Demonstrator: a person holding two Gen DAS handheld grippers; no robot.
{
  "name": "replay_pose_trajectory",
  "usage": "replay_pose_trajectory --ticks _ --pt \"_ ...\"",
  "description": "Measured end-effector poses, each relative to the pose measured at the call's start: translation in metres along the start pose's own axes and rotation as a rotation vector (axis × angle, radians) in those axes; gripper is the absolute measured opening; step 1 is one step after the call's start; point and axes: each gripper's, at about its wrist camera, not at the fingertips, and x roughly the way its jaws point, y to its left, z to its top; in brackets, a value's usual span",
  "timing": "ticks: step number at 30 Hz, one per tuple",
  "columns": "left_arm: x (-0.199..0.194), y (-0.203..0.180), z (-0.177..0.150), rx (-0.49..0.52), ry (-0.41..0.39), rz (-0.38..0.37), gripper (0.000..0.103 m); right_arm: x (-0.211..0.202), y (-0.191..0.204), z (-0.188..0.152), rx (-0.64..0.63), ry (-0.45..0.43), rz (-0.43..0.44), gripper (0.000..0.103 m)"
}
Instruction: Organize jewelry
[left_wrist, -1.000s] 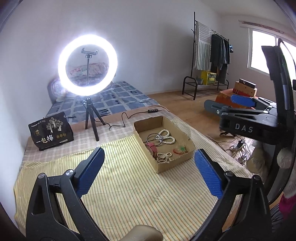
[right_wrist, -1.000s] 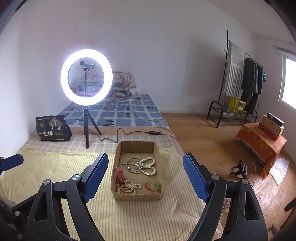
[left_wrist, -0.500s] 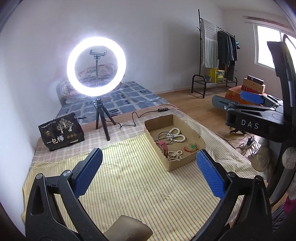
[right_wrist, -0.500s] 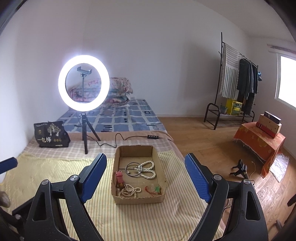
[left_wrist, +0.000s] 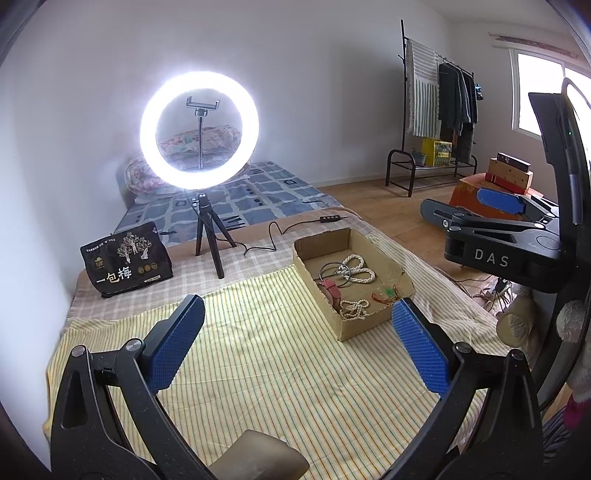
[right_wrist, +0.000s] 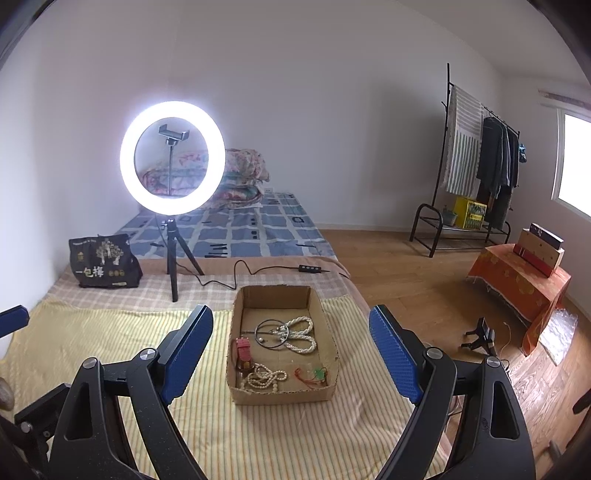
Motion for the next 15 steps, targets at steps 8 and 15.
replay_pose_trajectory --ticks 8,15 --pt "-0.0001 0.0002 0.0003 0.000 0.001 0.000 0.103 0.0002 0.0016 0.0010 -0.007 0.004 0.002 0.086" --pt "-0.0003 -0.0003 0.0004 0.001 0.000 0.001 0.103 0.0015 0.0006 0.0006 -0.004 0.006 0.002 0.087"
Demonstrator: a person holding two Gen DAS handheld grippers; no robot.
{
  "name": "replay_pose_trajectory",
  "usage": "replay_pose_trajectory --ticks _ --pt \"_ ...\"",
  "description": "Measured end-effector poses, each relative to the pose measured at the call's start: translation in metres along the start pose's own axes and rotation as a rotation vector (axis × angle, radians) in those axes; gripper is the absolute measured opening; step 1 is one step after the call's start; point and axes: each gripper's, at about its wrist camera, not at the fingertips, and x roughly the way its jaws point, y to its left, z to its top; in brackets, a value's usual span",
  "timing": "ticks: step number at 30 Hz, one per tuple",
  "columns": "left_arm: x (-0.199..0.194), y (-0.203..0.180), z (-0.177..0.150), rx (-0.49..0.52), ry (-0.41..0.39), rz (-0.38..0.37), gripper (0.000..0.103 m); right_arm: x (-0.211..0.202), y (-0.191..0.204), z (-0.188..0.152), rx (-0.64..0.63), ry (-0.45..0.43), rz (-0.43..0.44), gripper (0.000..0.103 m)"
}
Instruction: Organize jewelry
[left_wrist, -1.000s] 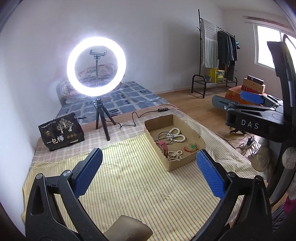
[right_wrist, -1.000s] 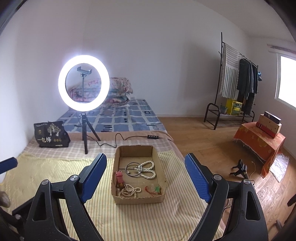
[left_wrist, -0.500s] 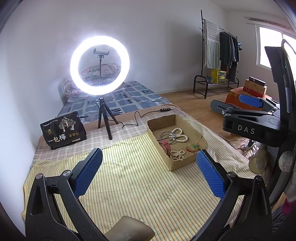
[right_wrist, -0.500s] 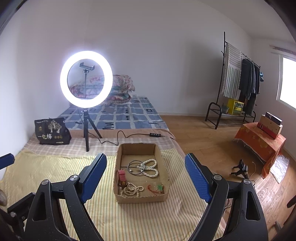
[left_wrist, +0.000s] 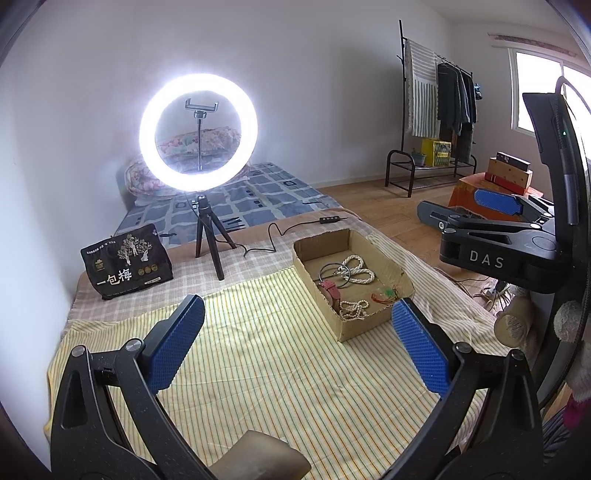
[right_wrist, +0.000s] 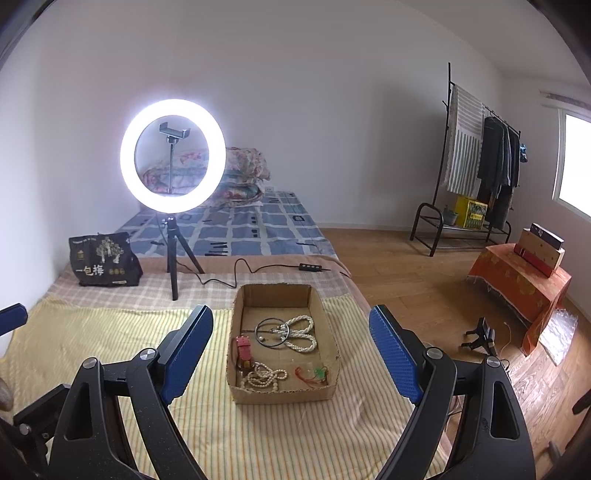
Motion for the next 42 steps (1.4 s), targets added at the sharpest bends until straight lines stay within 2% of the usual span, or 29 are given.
replay_pose_trajectory --ticks 42 --pt "0.0003 -0.0003 -0.0003 0.004 -0.001 0.004 0.103 0.0037 0.0041 -0.0047 -0.005 0.020 0.007 0.087"
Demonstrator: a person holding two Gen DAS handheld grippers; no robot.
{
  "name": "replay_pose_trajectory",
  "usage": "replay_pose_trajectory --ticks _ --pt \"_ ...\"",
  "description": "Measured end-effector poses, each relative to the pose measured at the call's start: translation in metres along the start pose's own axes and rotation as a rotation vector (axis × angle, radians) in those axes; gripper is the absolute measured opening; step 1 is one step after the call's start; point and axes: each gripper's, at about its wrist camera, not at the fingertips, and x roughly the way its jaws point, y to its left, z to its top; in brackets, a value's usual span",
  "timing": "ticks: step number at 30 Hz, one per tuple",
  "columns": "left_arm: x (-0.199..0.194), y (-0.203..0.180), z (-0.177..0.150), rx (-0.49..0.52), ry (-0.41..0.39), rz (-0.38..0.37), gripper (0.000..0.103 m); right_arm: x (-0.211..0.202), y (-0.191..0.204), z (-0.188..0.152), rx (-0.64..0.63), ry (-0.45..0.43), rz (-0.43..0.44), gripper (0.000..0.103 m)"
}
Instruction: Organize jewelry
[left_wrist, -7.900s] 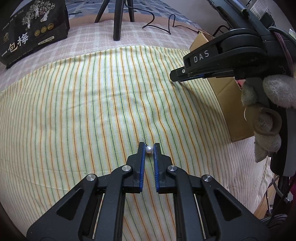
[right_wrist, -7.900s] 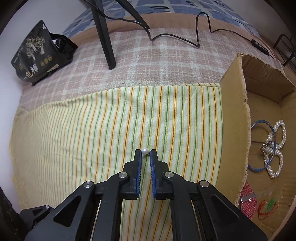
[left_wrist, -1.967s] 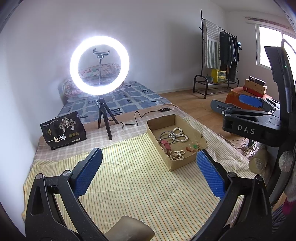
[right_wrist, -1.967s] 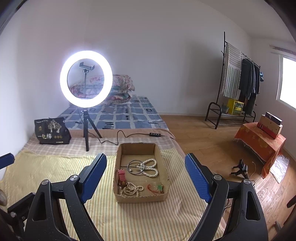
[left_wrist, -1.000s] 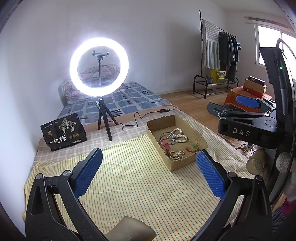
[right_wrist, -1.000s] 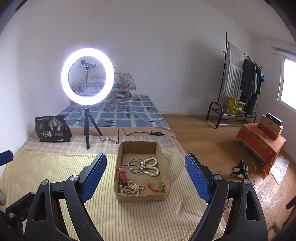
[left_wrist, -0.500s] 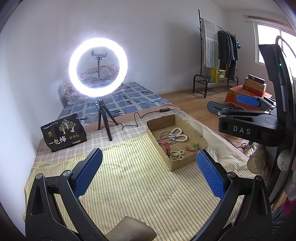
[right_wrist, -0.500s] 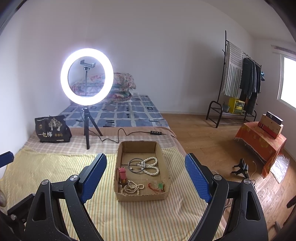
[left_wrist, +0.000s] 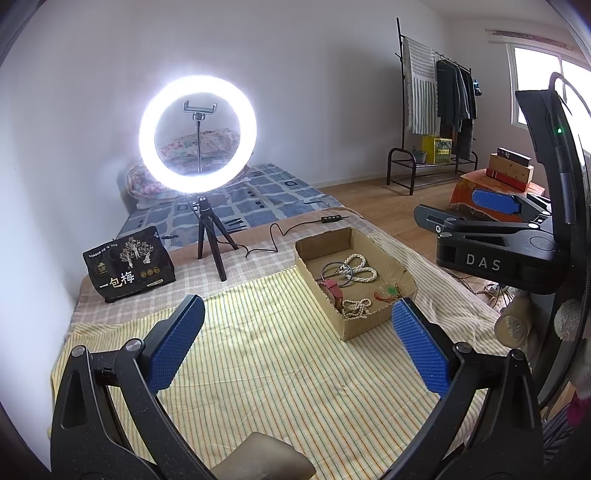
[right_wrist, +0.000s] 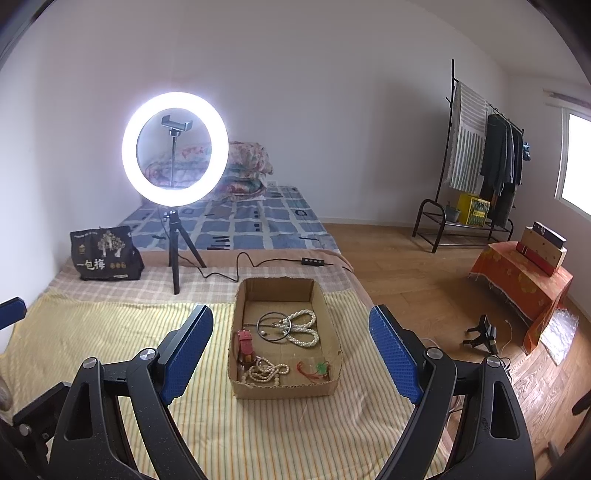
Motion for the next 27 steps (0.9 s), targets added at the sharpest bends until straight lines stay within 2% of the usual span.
replay_pose_trajectory --ticks 27 --pt "0.0001 0.0088 0.0023 0.012 0.000 0.005 0.103 0.0029 0.0029 -0.0029 -0.017 0.023 0.005 0.087"
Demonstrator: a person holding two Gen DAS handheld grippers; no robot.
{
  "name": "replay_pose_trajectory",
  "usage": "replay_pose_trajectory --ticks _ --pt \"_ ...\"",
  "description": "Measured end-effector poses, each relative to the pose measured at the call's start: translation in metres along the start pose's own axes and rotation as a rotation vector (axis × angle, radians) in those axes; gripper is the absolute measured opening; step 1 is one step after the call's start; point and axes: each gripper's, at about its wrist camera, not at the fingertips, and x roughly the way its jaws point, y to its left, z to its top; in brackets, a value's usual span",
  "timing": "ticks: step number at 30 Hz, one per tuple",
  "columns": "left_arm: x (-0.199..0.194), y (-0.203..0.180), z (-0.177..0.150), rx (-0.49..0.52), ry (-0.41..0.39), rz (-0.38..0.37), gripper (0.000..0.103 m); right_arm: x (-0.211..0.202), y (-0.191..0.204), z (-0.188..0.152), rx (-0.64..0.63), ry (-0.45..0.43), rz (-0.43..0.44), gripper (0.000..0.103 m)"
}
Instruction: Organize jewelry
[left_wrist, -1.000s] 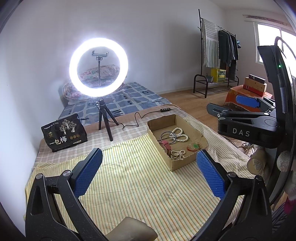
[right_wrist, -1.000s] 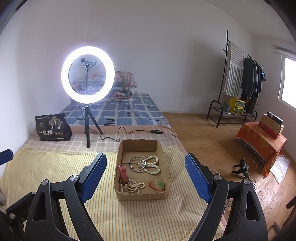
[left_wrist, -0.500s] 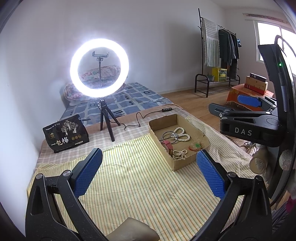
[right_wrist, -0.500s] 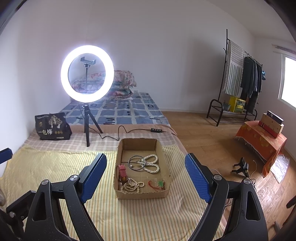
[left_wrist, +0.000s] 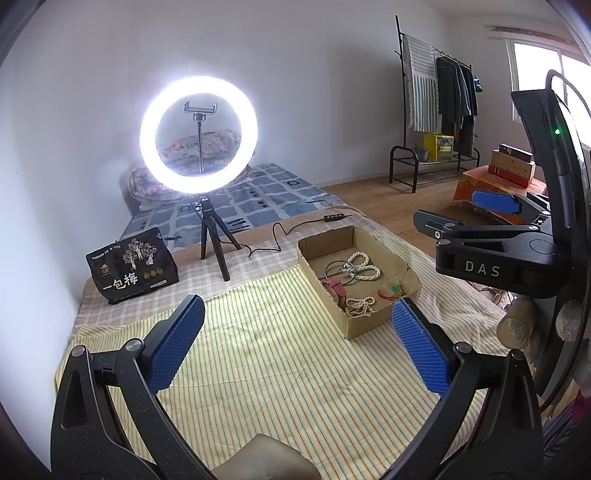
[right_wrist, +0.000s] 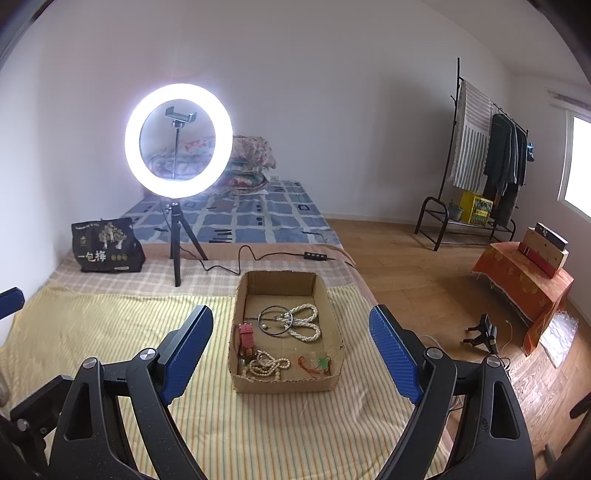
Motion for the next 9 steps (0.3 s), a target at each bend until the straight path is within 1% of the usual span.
replay_pose_trajectory --ticks 9 --pt "0.0047 0.0046 -0.0044 0.023 0.005 0.004 0.103 0.0011 0.0002 -0.0009 0.002 0.008 -0.003 0.087"
